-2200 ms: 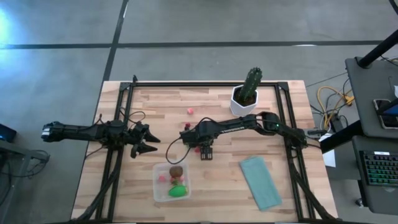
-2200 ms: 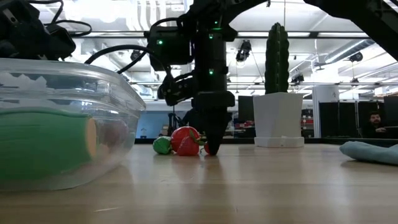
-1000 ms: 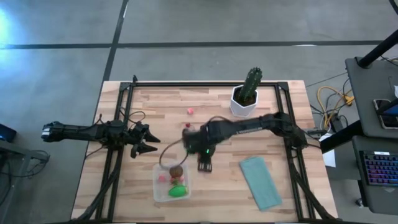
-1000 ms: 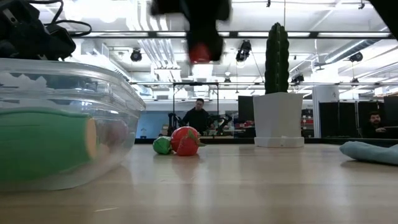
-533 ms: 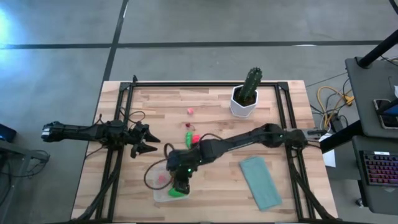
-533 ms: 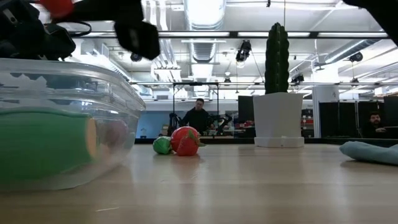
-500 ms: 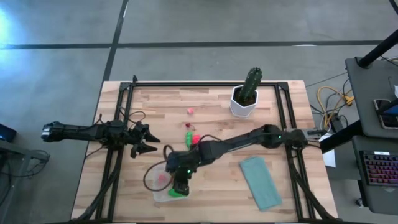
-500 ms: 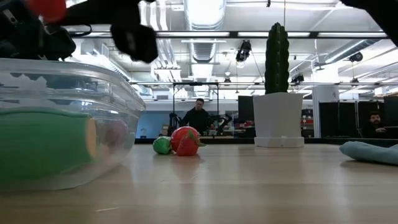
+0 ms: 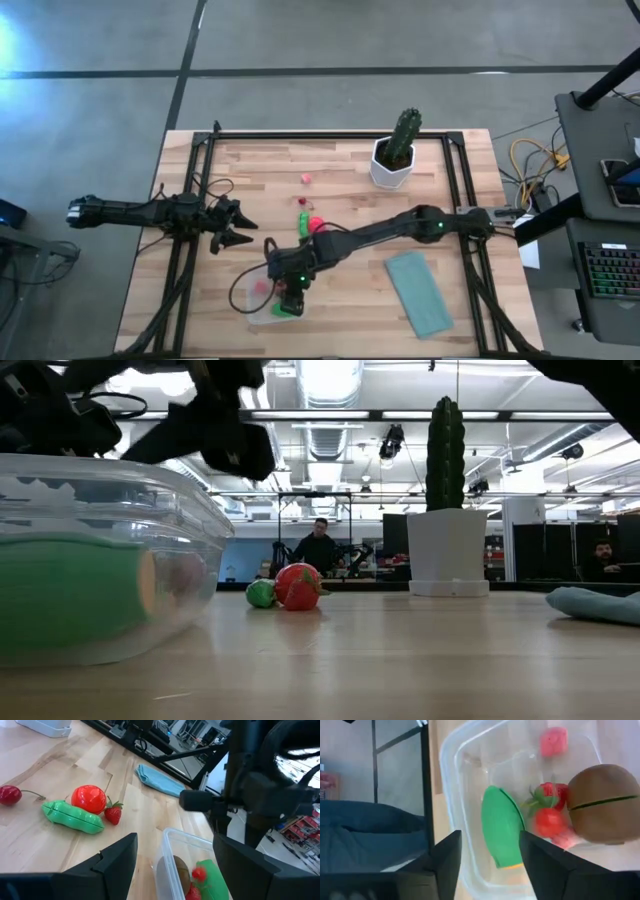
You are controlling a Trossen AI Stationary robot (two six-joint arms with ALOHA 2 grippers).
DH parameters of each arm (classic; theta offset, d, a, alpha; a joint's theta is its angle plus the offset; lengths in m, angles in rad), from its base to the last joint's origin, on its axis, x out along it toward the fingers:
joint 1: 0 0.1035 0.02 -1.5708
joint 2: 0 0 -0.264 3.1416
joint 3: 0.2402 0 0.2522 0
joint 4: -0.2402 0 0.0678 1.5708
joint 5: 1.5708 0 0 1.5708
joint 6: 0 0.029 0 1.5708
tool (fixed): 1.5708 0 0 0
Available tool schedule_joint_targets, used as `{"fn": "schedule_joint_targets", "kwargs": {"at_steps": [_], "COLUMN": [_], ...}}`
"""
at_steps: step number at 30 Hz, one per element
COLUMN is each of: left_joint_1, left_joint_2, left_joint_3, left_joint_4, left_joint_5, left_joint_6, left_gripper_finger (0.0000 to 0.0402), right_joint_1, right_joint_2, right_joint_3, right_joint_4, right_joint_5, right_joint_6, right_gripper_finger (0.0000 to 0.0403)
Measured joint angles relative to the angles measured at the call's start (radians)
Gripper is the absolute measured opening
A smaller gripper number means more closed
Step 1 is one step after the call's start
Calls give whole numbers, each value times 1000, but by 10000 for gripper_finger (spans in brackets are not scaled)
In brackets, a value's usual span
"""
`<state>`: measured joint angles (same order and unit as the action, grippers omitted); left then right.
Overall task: Pick and placing Produce into tupperware
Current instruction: Put the red strawberry into the transparent bin
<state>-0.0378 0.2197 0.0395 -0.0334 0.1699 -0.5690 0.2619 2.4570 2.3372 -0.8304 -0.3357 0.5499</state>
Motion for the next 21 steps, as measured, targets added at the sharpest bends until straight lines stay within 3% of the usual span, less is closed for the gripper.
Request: {"fn": "schedule_joint_targets", "kwargs": {"at_steps": [2, 7, 12, 16, 21], "left_joint_1": [0, 0, 0, 0, 0], "left_joint_2": [1, -1, -1, -1, 0], "left_joint_3": [0, 0, 0, 0, 0], "left_joint_4": [0, 0, 0, 0, 0], "left_joint_5": [0, 0, 0, 0, 0], "left_joint_6": [0, 0, 0, 0, 0], "left_gripper_finger": [246, 246, 246, 246, 246], "right_joint_1": [0, -1, -75, -97, -146], "right_joint_2": [-12, -92, -94, -95, -83], "right_joint_3": [19, 19, -14, -41, -100], "right_joint_4": [-27, -253, -593, -556, -496], "right_joint_5": [40, 342, 331, 327, 295], "right_joint_6": [-2, 83, 224, 196, 279], "right_gripper_finger": [206, 212, 212, 212, 212]}}
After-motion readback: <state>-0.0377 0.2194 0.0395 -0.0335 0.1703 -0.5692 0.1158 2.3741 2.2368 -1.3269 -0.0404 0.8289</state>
